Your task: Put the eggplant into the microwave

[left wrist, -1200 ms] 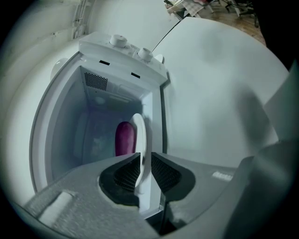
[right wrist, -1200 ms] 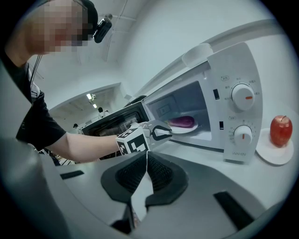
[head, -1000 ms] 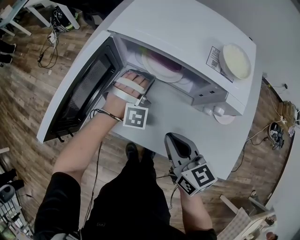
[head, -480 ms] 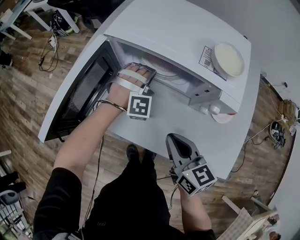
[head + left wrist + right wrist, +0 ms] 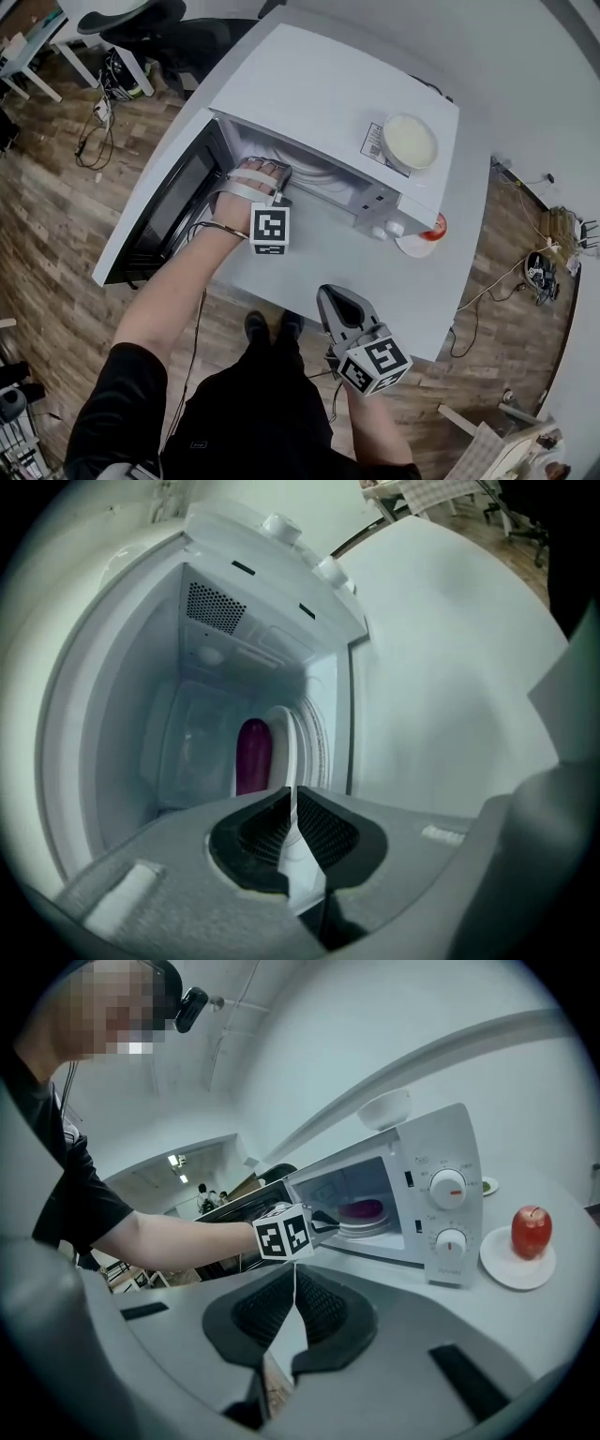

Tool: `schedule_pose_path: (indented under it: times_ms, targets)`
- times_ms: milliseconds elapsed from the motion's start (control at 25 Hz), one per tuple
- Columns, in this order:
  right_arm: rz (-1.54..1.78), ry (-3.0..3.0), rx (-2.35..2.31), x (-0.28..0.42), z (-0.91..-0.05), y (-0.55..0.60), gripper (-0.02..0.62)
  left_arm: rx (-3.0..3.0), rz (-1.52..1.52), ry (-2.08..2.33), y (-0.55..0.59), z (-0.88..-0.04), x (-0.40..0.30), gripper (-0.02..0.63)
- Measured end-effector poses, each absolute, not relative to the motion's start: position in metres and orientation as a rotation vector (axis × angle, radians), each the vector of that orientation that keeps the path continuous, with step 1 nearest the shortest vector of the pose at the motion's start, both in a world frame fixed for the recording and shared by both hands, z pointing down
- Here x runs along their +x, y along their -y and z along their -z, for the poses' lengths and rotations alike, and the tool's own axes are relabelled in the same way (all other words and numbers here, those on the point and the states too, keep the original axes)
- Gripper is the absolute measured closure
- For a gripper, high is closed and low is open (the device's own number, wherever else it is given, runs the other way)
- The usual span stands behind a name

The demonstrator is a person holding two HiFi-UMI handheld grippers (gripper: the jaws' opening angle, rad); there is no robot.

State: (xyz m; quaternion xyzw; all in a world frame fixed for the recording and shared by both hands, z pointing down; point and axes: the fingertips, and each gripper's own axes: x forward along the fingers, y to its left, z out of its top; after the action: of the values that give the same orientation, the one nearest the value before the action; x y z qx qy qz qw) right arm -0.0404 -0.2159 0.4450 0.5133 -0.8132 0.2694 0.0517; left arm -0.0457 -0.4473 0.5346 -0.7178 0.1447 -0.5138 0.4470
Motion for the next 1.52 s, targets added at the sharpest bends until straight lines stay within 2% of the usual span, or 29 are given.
schedule_pose_path:
  times_ms: [680,1160,1520]
  targets:
    - [-0.734,2.509,1.567,-0.072,-0.373,0.176,0.578,-2.046,1.204,-0.420,0.332,-0.456,-0.091,0.591]
    - [-0.695,2.578,1.580,-0.101,-0.339,0.159,0.578,-2.467,1.146,-0.536,0.255,-0.427,-0.141,0.591]
    - [-0.622,2.576,1.658,-0.056,-0.313,0.125,0.578,-2.750,1.060,-0.679,0.203,-0.402,-0.149,0.591]
